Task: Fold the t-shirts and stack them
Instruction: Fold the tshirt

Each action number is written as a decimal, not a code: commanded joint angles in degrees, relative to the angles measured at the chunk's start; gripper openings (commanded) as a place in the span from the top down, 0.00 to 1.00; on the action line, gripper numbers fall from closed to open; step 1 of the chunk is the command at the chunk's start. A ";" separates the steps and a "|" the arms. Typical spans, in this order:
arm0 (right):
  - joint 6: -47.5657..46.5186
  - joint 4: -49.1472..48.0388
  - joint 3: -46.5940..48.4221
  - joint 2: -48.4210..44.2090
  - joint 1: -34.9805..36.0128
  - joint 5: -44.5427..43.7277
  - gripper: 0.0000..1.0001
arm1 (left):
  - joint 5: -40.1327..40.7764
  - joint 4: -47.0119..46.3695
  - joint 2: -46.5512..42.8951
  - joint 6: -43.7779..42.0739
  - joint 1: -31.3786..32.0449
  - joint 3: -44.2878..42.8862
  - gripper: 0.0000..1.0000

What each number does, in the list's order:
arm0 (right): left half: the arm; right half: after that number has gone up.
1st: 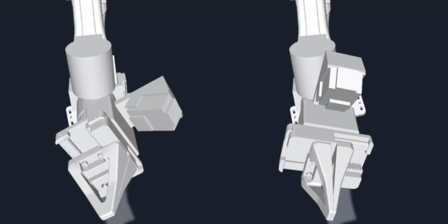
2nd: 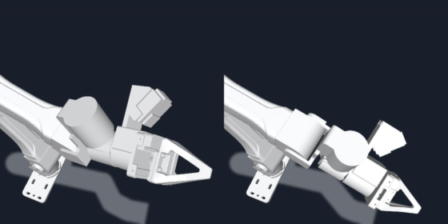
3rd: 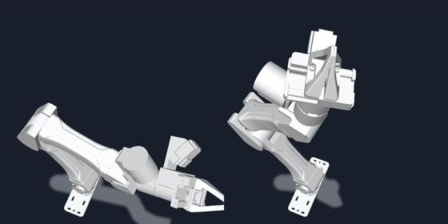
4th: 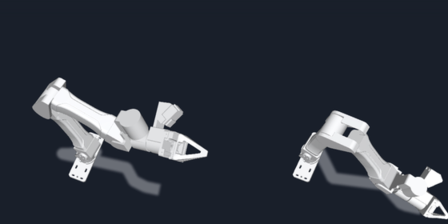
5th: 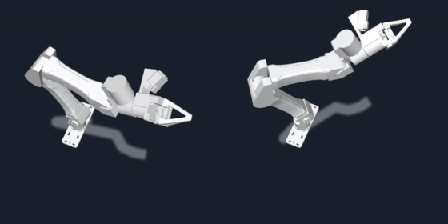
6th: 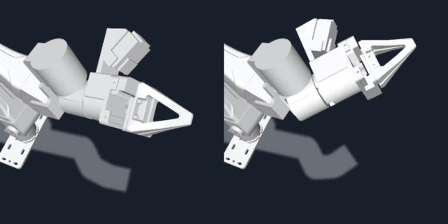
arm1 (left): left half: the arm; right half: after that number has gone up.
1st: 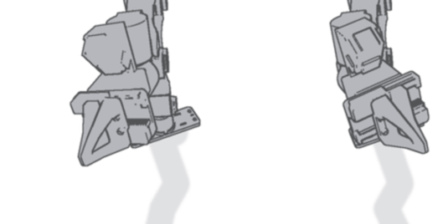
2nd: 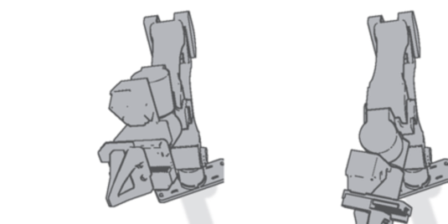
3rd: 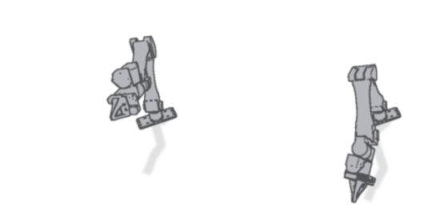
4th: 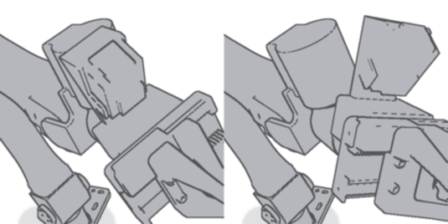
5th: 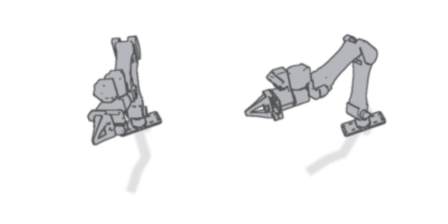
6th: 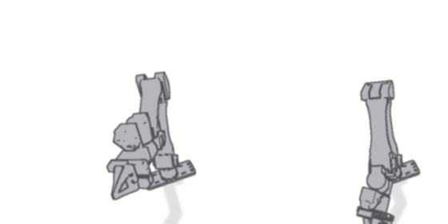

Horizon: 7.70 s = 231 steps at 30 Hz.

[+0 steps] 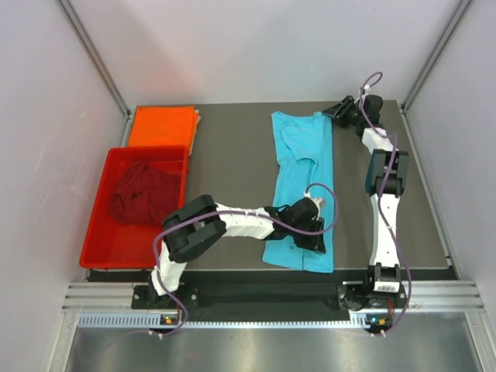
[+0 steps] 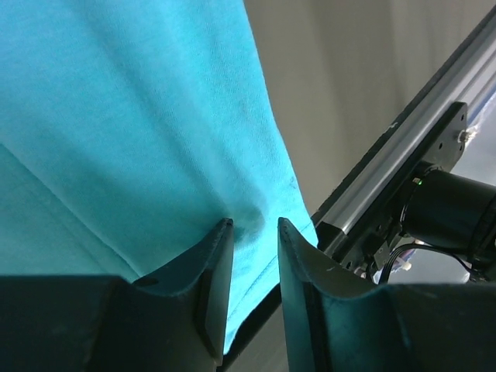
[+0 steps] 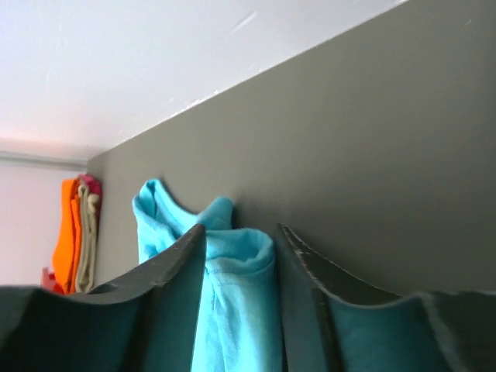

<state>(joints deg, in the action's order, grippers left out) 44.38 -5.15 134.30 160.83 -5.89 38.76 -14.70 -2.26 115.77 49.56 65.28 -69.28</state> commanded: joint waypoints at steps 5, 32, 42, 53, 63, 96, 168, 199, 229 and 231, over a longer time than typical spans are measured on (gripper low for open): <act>-2.10 5.06 -10.08 -11.23 -5.61 -4.57 0.46 | 2.39 15.87 -7.73 -2.98 -3.47 -4.99 0.62; -2.65 55.41 -96.31 -102.20 10.98 -32.89 0.53 | -7.36 10.18 -36.75 0.89 -18.52 32.10 0.52; 2.29 58.50 -108.72 -117.42 17.05 -30.59 0.53 | -4.64 7.98 -33.94 5.45 -13.77 32.89 0.52; 7.91 56.14 -111.88 -115.57 25.92 -29.18 0.53 | -1.74 8.68 -32.80 9.50 -9.73 33.06 0.61; 12.31 54.90 -114.70 -116.45 31.11 -30.06 0.60 | -1.74 8.24 -31.92 12.14 -7.18 32.71 1.00; 9.50 62.10 -110.66 -127.17 31.47 -29.80 1.00 | 4.77 17.04 -37.54 8.62 -8.93 28.40 0.46; -14.76 42.42 -78.59 -81.23 18.29 -32.00 1.00 | -8.24 26.86 -1.52 1.77 -29.24 -12.10 1.00; -21.18 44.08 -48.43 -51.68 8.35 -26.63 1.00 | -11.75 23.28 17.12 3.78 -36.80 -39.36 1.00; -22.58 36.09 -39.21 -41.92 7.82 -26.46 0.93 | -13.16 18.35 23.89 5.46 -39.87 -46.48 0.99; -22.85 36.43 -36.14 -41.22 7.65 -26.37 0.85 | -15.17 16.60 23.46 5.11 -40.23 -46.56 0.85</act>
<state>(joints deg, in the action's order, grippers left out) 22.50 34.11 92.71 119.31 2.79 13.13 -27.20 19.86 140.20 55.00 25.89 -113.25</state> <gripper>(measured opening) 0.121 0.128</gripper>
